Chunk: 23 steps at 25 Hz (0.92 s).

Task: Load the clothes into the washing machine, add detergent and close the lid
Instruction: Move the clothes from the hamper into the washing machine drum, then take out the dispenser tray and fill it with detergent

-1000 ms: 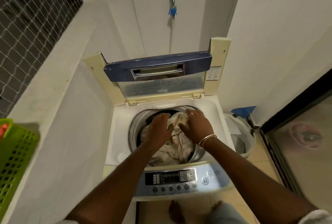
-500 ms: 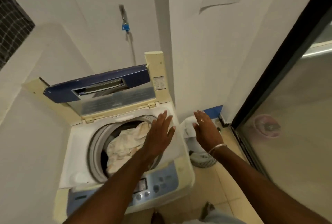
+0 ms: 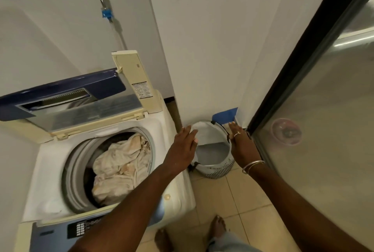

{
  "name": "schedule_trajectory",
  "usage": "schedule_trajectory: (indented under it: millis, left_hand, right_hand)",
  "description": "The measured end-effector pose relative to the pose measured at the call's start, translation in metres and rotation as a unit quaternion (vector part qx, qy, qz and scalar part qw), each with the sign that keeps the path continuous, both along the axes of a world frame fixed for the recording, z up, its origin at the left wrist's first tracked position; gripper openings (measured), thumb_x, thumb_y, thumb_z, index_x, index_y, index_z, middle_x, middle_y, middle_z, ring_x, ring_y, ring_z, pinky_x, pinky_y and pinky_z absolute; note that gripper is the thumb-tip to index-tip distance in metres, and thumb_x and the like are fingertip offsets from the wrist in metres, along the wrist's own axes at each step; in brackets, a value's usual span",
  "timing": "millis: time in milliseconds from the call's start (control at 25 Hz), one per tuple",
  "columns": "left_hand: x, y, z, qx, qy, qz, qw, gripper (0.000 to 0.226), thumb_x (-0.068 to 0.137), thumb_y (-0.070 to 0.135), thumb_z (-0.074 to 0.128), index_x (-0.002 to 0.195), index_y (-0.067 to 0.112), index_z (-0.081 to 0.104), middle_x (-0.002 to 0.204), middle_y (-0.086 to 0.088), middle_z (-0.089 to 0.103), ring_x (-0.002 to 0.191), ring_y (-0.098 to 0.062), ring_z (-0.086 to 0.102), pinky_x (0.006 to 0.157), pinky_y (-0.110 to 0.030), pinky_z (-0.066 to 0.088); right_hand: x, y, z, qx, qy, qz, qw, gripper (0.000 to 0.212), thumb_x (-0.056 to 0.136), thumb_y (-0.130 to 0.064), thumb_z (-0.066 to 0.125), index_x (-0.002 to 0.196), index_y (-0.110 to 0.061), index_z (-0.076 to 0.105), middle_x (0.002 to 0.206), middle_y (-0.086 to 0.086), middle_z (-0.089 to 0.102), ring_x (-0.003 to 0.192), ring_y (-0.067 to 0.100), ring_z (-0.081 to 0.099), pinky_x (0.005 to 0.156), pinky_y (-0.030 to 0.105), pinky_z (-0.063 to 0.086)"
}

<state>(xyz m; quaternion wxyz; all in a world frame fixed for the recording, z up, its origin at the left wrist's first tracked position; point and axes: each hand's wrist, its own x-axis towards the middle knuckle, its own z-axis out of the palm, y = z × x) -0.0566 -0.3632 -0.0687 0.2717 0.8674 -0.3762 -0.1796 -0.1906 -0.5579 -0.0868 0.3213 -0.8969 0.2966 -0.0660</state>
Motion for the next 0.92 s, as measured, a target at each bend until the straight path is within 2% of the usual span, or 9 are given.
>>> schedule_trajectory:
  millis: [120,240,360,440,600,760,920]
  left_hand:
    - [-0.001,-0.006,-0.004,0.01,0.013,0.001,1.0,0.047,0.108,0.035,0.029,0.154,0.025,0.031,0.166,0.001,0.019,0.154,-0.015,0.008,0.121,-0.028,0.007]
    - [0.001,-0.004,-0.003,0.004,0.019,0.008,1.0,0.046,0.108,0.034,0.031,0.153,0.023,0.032,0.165,-0.001,0.021,0.154,-0.016,0.01,0.122,-0.029,0.01]
    - [0.004,0.004,0.004,-0.012,0.015,0.018,1.0,0.046,0.108,0.032,0.033,0.153,0.021,0.034,0.164,-0.002,0.023,0.153,-0.018,0.013,0.119,-0.025,0.013]
    - [0.008,0.017,0.01,-0.025,0.013,0.029,0.999,0.046,0.108,0.032,0.034,0.153,0.02,0.035,0.164,-0.003,0.024,0.153,-0.019,0.014,0.121,-0.029,0.016]
    - [0.021,0.053,0.023,-0.035,-0.007,0.061,0.998,0.047,0.108,0.032,0.035,0.152,0.019,0.036,0.164,-0.004,0.024,0.154,-0.02,0.013,0.123,-0.036,0.017]
    - [0.042,0.111,0.027,-0.023,-0.053,0.115,0.992,0.047,0.107,0.036,0.036,0.151,0.022,0.037,0.165,-0.002,0.02,0.154,-0.022,0.012,0.124,-0.043,0.019]
    - [0.071,0.181,0.024,-0.029,-0.068,0.146,0.986,0.045,0.105,0.034,0.039,0.147,0.017,0.042,0.163,-0.007,0.024,0.153,-0.027,0.015,0.121,-0.047,0.027]
  right_hand:
    - [-0.001,-0.003,-0.003,-0.001,-0.002,-0.004,1.0,0.049,0.102,-0.016,0.046,0.15,-0.021,0.038,0.156,0.004,0.039,0.145,0.022,0.035,0.115,0.036,0.034]
    - [0.003,0.003,0.002,0.003,-0.011,0.004,1.0,0.046,0.103,-0.018,0.044,0.149,-0.02,0.04,0.156,0.005,0.04,0.145,0.023,0.036,0.114,0.035,0.034]
    - [0.013,0.024,0.016,-0.005,-0.014,0.003,1.0,0.046,0.104,-0.018,0.043,0.15,-0.016,0.039,0.157,0.007,0.037,0.146,0.024,0.033,0.112,0.027,0.025]
    - [0.024,0.044,0.025,-0.02,-0.023,0.018,0.999,0.045,0.105,-0.019,0.044,0.15,-0.014,0.04,0.157,0.007,0.037,0.146,0.023,0.033,0.111,0.025,0.022]
    - [0.052,0.09,0.037,0.003,-0.04,0.058,0.998,0.047,0.106,-0.027,0.041,0.151,-0.019,0.036,0.156,0.003,0.039,0.145,0.018,0.035,0.117,0.032,0.03]
    - [0.085,0.153,0.062,0.007,-0.049,0.089,0.995,0.048,0.105,-0.03,0.041,0.153,-0.021,0.034,0.159,-0.001,0.033,0.147,0.018,0.031,0.112,0.025,0.023]
    - [0.121,0.213,0.063,0.018,-0.047,0.14,0.989,0.052,0.104,-0.028,0.044,0.154,-0.019,0.03,0.162,0.004,0.027,0.148,0.021,0.029,0.117,0.034,0.029]
